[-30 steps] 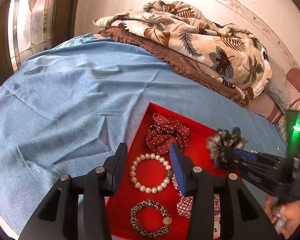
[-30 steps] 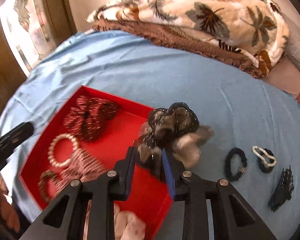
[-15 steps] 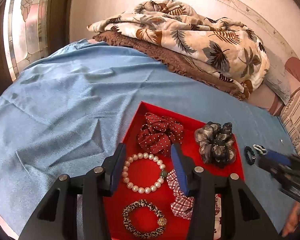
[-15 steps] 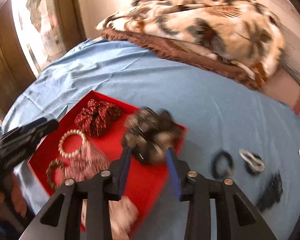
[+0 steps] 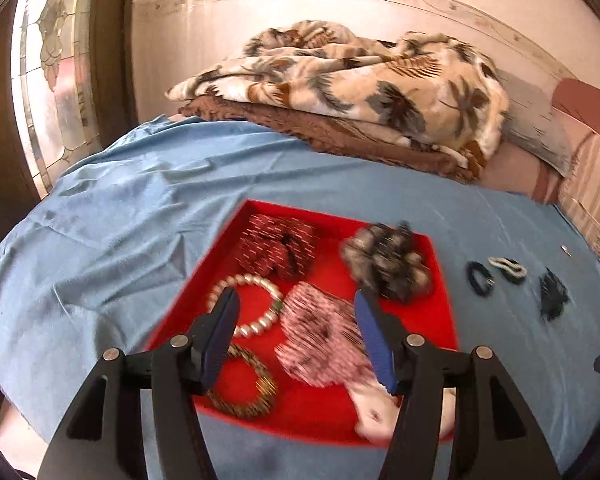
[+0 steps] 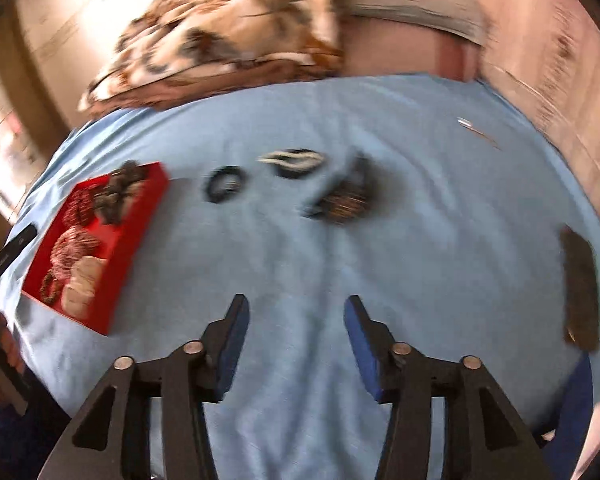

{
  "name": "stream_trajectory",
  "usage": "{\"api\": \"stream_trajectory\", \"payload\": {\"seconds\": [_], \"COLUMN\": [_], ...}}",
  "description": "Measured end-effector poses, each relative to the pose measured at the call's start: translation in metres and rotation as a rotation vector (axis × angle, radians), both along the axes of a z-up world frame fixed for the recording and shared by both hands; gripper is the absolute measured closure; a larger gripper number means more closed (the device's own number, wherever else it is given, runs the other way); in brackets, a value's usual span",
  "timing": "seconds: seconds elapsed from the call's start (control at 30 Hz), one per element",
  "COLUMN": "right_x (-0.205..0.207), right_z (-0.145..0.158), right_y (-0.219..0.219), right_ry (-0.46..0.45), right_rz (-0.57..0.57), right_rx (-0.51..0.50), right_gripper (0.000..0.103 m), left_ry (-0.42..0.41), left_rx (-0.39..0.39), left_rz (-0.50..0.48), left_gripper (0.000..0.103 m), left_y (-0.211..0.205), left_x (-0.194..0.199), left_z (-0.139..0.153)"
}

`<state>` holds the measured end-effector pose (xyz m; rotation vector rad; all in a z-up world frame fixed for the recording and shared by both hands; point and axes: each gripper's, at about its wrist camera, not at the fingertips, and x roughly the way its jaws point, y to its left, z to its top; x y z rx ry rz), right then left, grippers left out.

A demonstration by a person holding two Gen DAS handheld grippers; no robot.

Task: Organize jewelry
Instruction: 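Move both grippers from the tray toward the black hair tie and claw clip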

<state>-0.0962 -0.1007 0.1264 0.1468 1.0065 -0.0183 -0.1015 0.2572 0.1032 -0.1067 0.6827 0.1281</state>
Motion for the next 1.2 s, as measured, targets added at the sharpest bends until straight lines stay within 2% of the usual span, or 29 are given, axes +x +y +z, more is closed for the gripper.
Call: {"api": "stream_trajectory", "payload": {"seconds": [0.07,0.17,0.23,0.37,0.6,0.87,1.03,1.1,1.2], "right_x": [-0.013,-0.026,-0.031,-0.029,0.017,0.071,0.090,0.097,0.106], "right_z": [0.002,0.010,0.018,0.030,0.017,-0.010,-0.029,-0.036,-0.041], "right_y": [-0.017,-0.032,-0.041,-0.052,-0.070,-0.076,-0.082,-0.086,-0.089], "right_ry": [-0.016,-0.068,-0.109,-0.178,-0.152,-0.141,-0.109,-0.091,-0.080], "right_rz": [-0.044,-0.081,-0.100,-0.091,-0.075,-0.046,-0.055,-0.064,-0.080], "right_rx": [-0.024,-0.056,-0.068,-0.097,0.004,0.161,0.239,0.266,0.293], "right_gripper": [0.025,0.015,0.010,0.008,0.009,0.038,0.039,0.040,0.041], "left_ry": [-0.001,0.012,0.022,0.031,0.091,0.170,0.233,0.260,0.299], "left_rx": [-0.003,-0.037,-0.031,0.025,0.055,0.020,-0.032,-0.046,-0.020], "left_rz": [-0.016,-0.039,-0.063,-0.118,-0.190,-0.268,-0.271,-0.264,-0.258], "left_gripper": [0.044,0.044,0.044,0.042,0.042,0.042,0.042,0.046,0.051], "left_y": [-0.009,-0.022,-0.033,-0.057,-0.099,-0.149,-0.167,-0.172,-0.180], "left_x": [-0.009,-0.020,-0.025,-0.033,-0.019,0.041,0.087,0.104,0.128], "left_z": [0.005,0.014,0.020,0.031,0.037,0.021,-0.003,-0.013,-0.030]}}
